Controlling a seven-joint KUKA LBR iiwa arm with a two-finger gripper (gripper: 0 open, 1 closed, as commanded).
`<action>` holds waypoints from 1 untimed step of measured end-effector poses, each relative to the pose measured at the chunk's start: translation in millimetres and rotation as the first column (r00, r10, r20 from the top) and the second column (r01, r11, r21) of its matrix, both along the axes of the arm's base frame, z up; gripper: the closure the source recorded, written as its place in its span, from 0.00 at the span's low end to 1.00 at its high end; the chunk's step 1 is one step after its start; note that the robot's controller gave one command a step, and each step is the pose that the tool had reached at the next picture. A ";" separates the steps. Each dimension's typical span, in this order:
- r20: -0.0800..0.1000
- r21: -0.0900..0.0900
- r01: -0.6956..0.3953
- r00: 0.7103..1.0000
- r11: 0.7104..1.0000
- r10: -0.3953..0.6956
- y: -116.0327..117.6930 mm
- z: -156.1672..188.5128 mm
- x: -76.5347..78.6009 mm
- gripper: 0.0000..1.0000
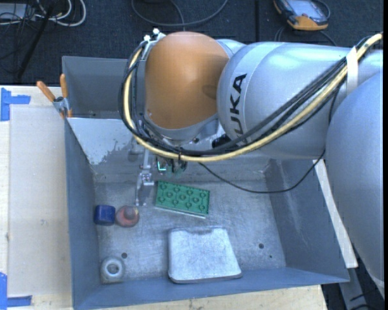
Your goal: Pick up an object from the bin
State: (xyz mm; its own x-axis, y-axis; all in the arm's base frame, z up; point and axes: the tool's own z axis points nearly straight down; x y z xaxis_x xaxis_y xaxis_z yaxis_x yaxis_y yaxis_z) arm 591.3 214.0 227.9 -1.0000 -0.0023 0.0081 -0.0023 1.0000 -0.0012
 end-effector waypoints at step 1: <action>0.000 -0.002 0.141 0.990 0.990 -0.141 -22.9 -138.6 10.7 0.00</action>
Offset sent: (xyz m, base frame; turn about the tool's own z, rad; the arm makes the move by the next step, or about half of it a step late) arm 0.0127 -0.0224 -0.1331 0.1425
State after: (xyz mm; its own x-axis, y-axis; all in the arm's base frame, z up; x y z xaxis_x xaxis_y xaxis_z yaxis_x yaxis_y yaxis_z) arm 602.1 191.1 89.3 -0.9903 0.1386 0.0078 0.1386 0.9903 -0.0036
